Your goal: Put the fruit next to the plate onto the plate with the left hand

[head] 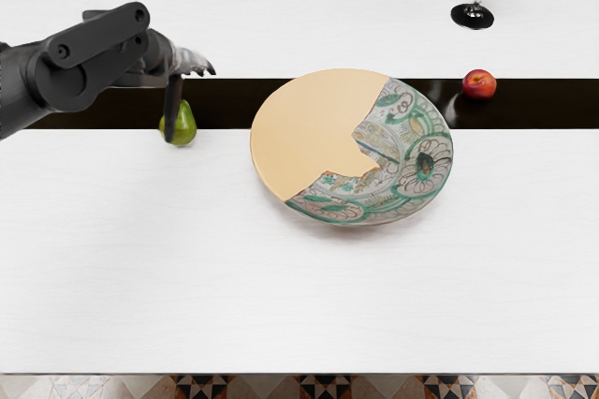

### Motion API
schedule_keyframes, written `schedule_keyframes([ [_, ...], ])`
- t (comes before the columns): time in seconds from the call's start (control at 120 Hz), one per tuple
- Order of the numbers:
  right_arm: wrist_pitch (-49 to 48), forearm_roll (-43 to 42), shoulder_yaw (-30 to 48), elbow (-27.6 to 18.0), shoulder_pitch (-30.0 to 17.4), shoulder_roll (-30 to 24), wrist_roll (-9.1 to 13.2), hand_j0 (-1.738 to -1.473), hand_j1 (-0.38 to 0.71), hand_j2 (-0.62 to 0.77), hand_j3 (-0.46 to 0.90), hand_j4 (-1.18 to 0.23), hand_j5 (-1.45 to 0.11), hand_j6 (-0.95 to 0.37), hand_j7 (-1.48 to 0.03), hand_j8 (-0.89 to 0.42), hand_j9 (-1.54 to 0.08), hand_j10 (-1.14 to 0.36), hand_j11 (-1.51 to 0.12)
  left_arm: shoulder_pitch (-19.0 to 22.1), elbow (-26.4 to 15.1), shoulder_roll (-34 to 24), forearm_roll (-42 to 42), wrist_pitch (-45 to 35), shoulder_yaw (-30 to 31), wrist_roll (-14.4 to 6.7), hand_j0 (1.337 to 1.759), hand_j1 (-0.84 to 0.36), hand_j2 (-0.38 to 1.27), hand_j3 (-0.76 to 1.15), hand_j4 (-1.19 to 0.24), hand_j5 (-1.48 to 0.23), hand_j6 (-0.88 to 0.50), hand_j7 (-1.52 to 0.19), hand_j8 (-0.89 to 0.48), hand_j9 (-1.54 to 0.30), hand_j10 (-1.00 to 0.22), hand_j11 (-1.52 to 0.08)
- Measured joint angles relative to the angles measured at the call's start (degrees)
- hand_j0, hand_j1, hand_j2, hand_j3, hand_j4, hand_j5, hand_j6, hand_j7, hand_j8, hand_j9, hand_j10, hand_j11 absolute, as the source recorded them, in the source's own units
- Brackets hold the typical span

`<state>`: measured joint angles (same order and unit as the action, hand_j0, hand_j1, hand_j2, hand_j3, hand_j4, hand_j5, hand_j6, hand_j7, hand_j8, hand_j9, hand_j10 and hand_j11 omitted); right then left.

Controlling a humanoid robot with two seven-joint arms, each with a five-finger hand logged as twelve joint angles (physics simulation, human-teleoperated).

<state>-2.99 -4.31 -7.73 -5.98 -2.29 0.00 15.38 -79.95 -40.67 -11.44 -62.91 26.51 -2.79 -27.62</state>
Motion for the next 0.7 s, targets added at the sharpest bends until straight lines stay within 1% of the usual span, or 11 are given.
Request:
schedule_keyframes([
  [0.208,0.0,0.0,0.0,0.0,0.0,0.0,0.0,-1.658,-0.35,0.00,0.00,0.00,0.00,0.00,0.00,0.00,0.00,0.00,0.00,1.2,0.1,0.0,0.0,-6.8,2.3,0.1,1.658,0.22,0.02,0.00,-0.11,-0.14,-0.11,-0.14,-0.11,-0.14,-0.11,-0.14],
  [0.383,0.0,0.0,0.0,0.0,-0.1,0.0,0.0,-1.658,-0.35,0.00,0.00,0.00,0.00,0.00,0.00,0.00,0.00,0.00,0.00,2.0,0.1,-0.2,0.0,-8.6,2.7,0.2,1.658,0.20,0.03,0.00,-0.13,-0.17,-0.13,-0.17,-0.13,-0.17,-0.13,-0.17],
  [0.433,0.0,0.0,0.0,0.0,-0.1,0.0,0.0,-1.658,-0.35,0.00,0.00,0.00,0.00,0.00,0.00,0.00,0.00,0.00,0.00,1.6,0.4,-0.4,0.0,-8.5,2.8,0.9,1.658,0.19,0.03,0.00,-0.13,-0.17,-0.14,-0.17,-0.14,-0.17,-0.13,-0.17],
  [0.558,0.0,0.0,0.0,0.0,-0.1,0.0,0.0,-1.658,-0.35,0.00,0.00,0.00,0.00,0.00,0.00,0.00,0.00,0.00,0.00,1.4,2.2,0.2,0.1,-6.6,3.0,3.6,1.658,0.18,0.03,0.00,-0.14,-0.18,-0.14,-0.18,-0.14,-0.18,-0.14,-0.18],
  [0.658,0.0,0.0,0.0,0.0,-0.2,0.0,0.0,-1.658,-0.35,0.00,0.00,0.00,0.00,0.00,0.00,0.00,0.00,0.00,0.00,0.0,3.2,0.3,0.1,-3.8,3.0,5.0,1.658,0.18,0.03,0.00,-0.15,-0.19,-0.15,-0.19,-0.15,-0.19,-0.15,-0.19],
  [0.7,0.0,0.0,0.0,0.0,-0.2,0.0,0.0,-1.658,-0.35,0.00,0.00,0.00,0.00,0.00,0.00,0.00,0.00,0.00,0.00,-0.2,4.2,1.6,0.1,-2.3,3.0,5.6,1.658,0.18,0.03,0.00,-0.15,-0.19,-0.15,-0.19,-0.15,-0.19,-0.15,-0.19],
])
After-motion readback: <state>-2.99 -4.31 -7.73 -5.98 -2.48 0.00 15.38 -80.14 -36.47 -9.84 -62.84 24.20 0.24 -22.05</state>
